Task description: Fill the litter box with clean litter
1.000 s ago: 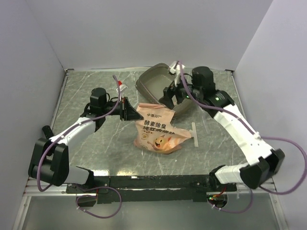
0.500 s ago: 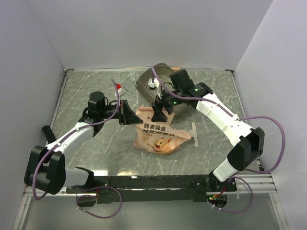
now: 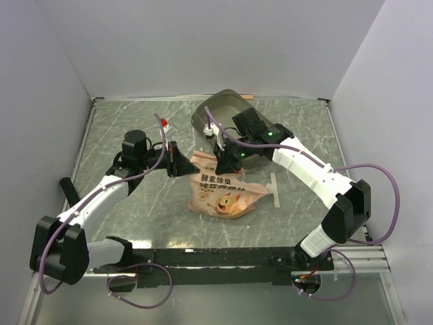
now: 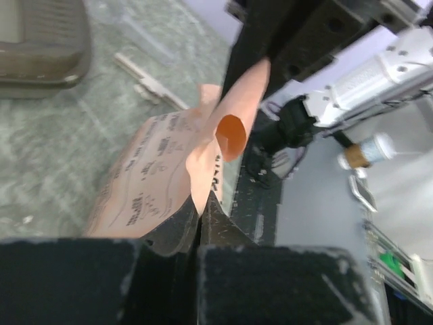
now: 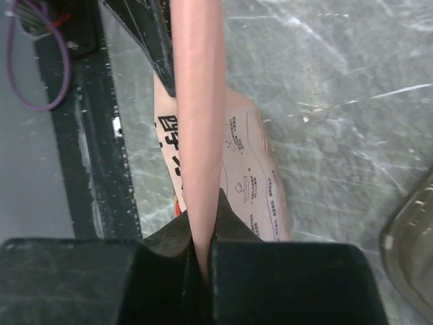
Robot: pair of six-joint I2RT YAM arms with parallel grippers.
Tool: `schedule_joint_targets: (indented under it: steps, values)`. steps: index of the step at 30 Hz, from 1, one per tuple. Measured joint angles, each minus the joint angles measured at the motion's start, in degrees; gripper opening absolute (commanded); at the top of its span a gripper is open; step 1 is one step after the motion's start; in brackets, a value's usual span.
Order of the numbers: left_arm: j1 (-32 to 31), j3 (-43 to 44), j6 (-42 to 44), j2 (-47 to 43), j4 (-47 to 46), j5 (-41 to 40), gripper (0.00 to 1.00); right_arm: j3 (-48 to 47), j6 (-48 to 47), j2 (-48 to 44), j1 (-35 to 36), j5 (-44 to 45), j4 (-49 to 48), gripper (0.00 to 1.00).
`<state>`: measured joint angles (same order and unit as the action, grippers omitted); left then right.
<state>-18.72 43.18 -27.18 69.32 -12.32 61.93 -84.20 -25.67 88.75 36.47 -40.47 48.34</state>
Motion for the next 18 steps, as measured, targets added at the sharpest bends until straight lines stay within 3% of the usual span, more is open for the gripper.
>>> schedule_joint_targets:
  steps: [3, 4, 7, 12, 18]
  values:
    - [0.0, 1.62, 2.23, -1.31, 4.68, -5.6, 0.26, -0.07, 1.51, -0.5, 1.6, 3.76, -1.38, 0.0]
    - [-0.02, 2.97, 2.75, -1.99, 6.93, -8.39, 0.39, -0.07, 2.23, -0.79, 2.16, 5.16, -1.92, 0.0]
    - [-0.11, 9.79, 3.63, -4.96, 14.49, -22.49, 0.49, -0.59, 4.94, -1.46, 4.22, 10.75, -2.86, 0.0]
    - [0.24, 15.47, 3.54, -10.99, 20.59, -41.92, 0.53, -3.65, 9.99, -1.42, 9.31, 22.56, -2.34, 0.0]
    - [0.26, 12.22, 2.95, -19.91, 25.86, -53.92, 0.53, -9.14, 13.94, 0.11, 15.96, 35.93, 0.48, 0.0]
